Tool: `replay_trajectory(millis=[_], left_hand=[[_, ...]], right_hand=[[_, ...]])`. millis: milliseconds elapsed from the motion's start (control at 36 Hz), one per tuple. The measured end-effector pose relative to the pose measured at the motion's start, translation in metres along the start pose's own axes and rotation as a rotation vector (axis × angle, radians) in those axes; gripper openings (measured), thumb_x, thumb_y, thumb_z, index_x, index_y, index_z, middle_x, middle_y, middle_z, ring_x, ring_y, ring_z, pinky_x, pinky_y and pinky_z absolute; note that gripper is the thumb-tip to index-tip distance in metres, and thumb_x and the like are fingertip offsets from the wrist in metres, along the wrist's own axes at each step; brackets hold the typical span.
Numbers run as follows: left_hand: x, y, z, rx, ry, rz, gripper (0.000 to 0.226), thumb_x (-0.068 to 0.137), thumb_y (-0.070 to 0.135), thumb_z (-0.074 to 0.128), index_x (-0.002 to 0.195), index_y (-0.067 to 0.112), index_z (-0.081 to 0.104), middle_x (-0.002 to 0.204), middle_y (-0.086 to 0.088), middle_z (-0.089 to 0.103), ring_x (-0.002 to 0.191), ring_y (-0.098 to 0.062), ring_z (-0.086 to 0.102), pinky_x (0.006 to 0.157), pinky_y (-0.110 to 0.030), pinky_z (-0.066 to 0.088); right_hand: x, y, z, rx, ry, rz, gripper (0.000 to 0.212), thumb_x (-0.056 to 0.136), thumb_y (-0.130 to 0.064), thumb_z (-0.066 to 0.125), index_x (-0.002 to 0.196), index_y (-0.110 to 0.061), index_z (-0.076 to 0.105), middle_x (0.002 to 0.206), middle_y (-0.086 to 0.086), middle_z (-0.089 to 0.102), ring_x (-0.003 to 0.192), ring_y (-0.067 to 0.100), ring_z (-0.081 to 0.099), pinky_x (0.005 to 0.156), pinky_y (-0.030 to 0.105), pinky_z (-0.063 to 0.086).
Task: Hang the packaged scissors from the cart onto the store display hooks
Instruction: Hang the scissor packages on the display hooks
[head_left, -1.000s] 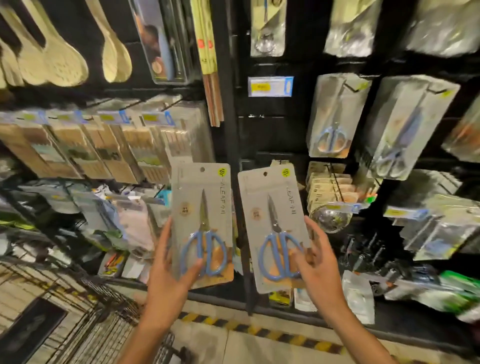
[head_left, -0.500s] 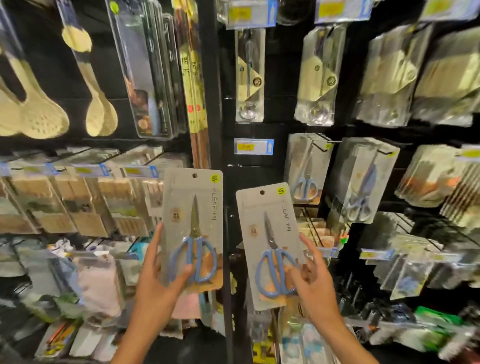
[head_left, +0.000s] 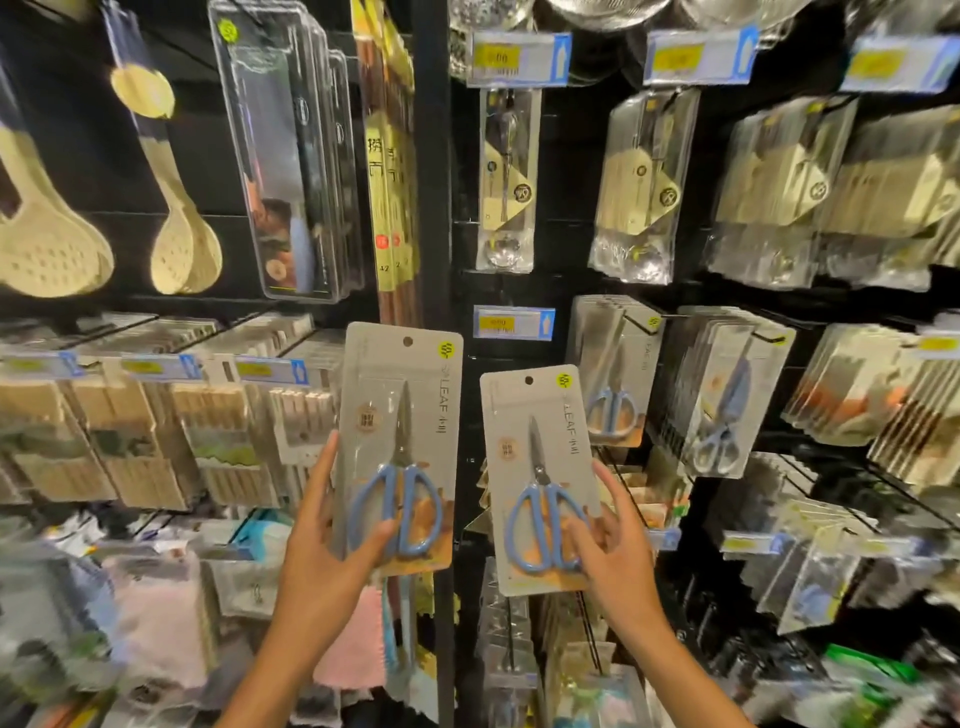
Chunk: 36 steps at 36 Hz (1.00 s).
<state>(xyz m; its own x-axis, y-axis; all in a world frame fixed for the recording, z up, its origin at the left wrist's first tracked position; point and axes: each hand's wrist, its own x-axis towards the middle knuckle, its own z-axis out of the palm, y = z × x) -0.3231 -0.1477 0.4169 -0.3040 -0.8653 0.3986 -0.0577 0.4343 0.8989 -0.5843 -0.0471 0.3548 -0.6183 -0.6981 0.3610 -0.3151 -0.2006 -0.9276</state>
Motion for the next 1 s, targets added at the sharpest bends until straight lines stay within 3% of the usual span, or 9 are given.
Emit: replay_trajectory(millis=[333, 472, 556, 639, 694, 778, 833, 917, 1000], left_hand=[[0.028, -0.007, 0.008, -0.02, 0.021, 0.045, 0.092, 0.086, 0.019, 0.074, 0.153, 0.052, 0.022, 0.134, 0.064, 0.021, 0.115, 0.043, 0.02, 0.112, -0.032, 0.019], [0.037, -0.014, 0.008, -0.024, 0.021, 0.088, 0.093, 0.083, 0.025, 0.074, 0.154, 0.053, 0.021, 0.15, 0.05, 0.021, 0.131, 0.032, 0.02, 0.116, -0.033, 0.021], [0.041, -0.017, 0.007, -0.005, 0.019, 0.097, 0.093, 0.083, 0.026, 0.074, 0.154, 0.053, 0.02, 0.154, 0.046, 0.02, 0.134, 0.03, 0.018, 0.117, -0.033, 0.02], [0.044, -0.018, 0.008, -0.012, 0.015, 0.1, 0.093, 0.082, 0.027, 0.074, 0.153, 0.054, 0.021, 0.152, 0.047, 0.02, 0.131, 0.033, 0.019, 0.117, -0.033, 0.021], [0.045, -0.018, 0.009, -0.019, 0.013, 0.093, 0.093, 0.081, 0.027, 0.074, 0.153, 0.054, 0.022, 0.149, 0.051, 0.021, 0.127, 0.035, 0.021, 0.115, -0.031, 0.021], [0.046, -0.018, 0.01, -0.015, 0.014, 0.094, 0.093, 0.082, 0.023, 0.074, 0.154, 0.05, 0.022, 0.143, 0.057, 0.022, 0.123, 0.038, 0.021, 0.113, -0.024, 0.019], [0.046, -0.019, 0.011, -0.009, 0.018, 0.098, 0.093, 0.084, 0.017, 0.074, 0.154, 0.047, 0.021, 0.138, 0.061, 0.023, 0.12, 0.04, 0.023, 0.108, -0.014, 0.021], [0.047, -0.022, 0.011, -0.001, 0.03, 0.108, 0.092, 0.086, 0.01, 0.073, 0.154, 0.045, 0.022, 0.136, 0.062, 0.024, 0.12, 0.039, 0.025, 0.097, 0.004, 0.026], [0.049, -0.024, 0.01, 0.008, 0.034, 0.126, 0.093, 0.086, 0.011, 0.074, 0.154, 0.046, 0.022, 0.142, 0.057, 0.023, 0.125, 0.036, 0.024, 0.096, 0.004, 0.026]], right_hand=[[0.054, 0.004, 0.021, 0.036, -0.032, -0.015, 0.064, 0.1, -0.02, 0.061, 0.146, -0.055, 0.033, 0.117, 0.034, 0.056, 0.103, 0.055, 0.056, 0.077, 0.069, 0.051], [0.064, -0.002, 0.027, 0.055, -0.061, -0.03, 0.063, 0.101, -0.016, 0.06, 0.147, -0.049, 0.034, 0.112, 0.023, 0.064, 0.1, 0.045, 0.063, 0.077, 0.061, 0.056], [0.069, -0.004, 0.032, 0.047, -0.054, -0.034, 0.065, 0.101, -0.018, 0.06, 0.147, -0.053, 0.032, 0.118, 0.037, 0.051, 0.102, 0.055, 0.055, 0.075, 0.067, 0.052], [0.074, -0.005, 0.035, 0.052, -0.043, -0.035, 0.066, 0.101, -0.02, 0.061, 0.148, -0.054, 0.03, 0.12, 0.038, 0.05, 0.104, 0.056, 0.055, 0.079, 0.068, 0.051], [0.077, -0.005, 0.036, 0.061, -0.054, -0.021, 0.065, 0.101, -0.019, 0.061, 0.148, -0.053, 0.031, 0.118, 0.028, 0.061, 0.103, 0.043, 0.064, 0.08, 0.06, 0.056], [0.082, -0.001, 0.037, 0.078, -0.07, -0.007, 0.066, 0.1, -0.016, 0.061, 0.148, -0.05, 0.031, 0.121, -0.004, 0.07, 0.103, 0.018, 0.072, 0.079, 0.051, 0.062], [0.084, 0.0, 0.039, 0.073, -0.068, -0.006, 0.066, 0.1, -0.018, 0.062, 0.147, -0.053, 0.031, 0.117, 0.0, 0.071, 0.101, 0.022, 0.072, 0.078, 0.055, 0.061], [0.085, -0.001, 0.042, 0.091, -0.066, -0.012, 0.066, 0.1, -0.021, 0.062, 0.146, -0.056, 0.031, 0.111, 0.022, 0.067, 0.1, 0.036, 0.069, 0.077, 0.057, 0.059], [0.088, -0.002, 0.043, 0.101, -0.071, -0.016, 0.066, 0.101, -0.02, 0.061, 0.15, -0.051, 0.029, 0.11, 0.034, 0.059, 0.098, 0.046, 0.065, 0.071, 0.044, 0.064]])
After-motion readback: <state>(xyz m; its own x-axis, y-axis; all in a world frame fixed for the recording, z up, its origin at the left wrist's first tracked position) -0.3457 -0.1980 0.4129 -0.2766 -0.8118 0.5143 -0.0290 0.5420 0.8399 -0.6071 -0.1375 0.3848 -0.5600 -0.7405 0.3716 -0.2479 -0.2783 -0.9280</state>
